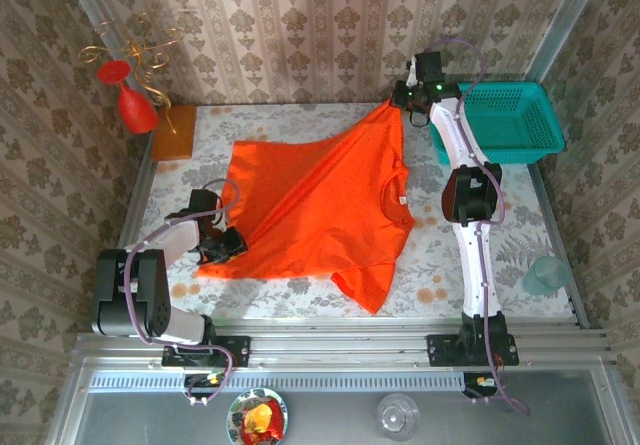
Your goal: Fold the inside-out t-shirt
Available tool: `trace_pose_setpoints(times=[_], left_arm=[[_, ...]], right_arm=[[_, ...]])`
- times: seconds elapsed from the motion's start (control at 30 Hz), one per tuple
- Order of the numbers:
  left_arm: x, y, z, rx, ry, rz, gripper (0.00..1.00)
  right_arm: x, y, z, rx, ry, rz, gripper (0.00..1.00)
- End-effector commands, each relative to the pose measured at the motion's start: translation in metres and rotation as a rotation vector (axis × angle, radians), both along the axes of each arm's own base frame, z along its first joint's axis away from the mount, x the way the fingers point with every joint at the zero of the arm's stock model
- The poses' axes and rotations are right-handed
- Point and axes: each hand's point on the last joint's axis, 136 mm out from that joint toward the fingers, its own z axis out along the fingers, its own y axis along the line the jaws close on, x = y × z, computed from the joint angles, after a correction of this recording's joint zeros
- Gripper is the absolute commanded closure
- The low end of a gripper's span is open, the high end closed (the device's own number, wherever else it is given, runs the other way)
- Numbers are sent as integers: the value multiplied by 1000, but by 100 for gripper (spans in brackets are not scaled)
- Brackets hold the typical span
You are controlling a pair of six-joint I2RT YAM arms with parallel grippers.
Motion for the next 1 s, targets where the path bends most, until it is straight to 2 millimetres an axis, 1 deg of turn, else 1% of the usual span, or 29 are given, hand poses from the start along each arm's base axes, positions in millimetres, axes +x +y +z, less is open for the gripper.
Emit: trace_pose_setpoints(times=[0.0,0.03,0.07,0.13,0.2,0.3,0.33,0.37,0.5,0.57,0.63,0.67,0.77,0.83,0.9,0.97], left_arm=[[-16,6,-14,28,64,10,73],[-12,3,-9,11,45,7,72],[-8,0,-2,-4,22,6,69],[0,-4,12,-22,-26,5,65],[8,-5,26,-28,-76,12,64],[17,-2,43,-11,-124,17,62],[20,-1,47,-3,-135,16,62],[22,1,50,7,-144,13,62],[32,4,51,14,-158,13,63],[37,3,49,4,-158,9,62],[41,2,46,-4,-160,9,63],[43,1,44,-8,-158,8,62],[49,3,37,-10,-146,10,62],[51,4,32,-12,-138,14,62],[53,7,27,-12,-129,19,62],[53,9,22,-13,-110,23,62]], right_arm=[[14,-29,3,-91,-54,-85,86],[12,-33,5,-106,-45,-102,72],[7,-34,9,-112,-34,-108,63],[-6,-33,18,-113,-1,-102,53],[-23,-25,23,-103,47,-80,49],[-58,-3,26,-71,127,-16,46],[-72,7,22,-60,162,6,46],[-88,18,26,-44,181,28,46],[-153,60,20,33,254,102,46],[-188,82,11,87,293,149,45],[-220,100,6,139,331,188,45],[-237,107,-1,159,363,201,44],[-279,118,-27,200,454,214,44],[-299,126,-46,247,499,225,43],[-311,131,-66,311,539,223,42],[-324,125,-90,309,595,198,41]])
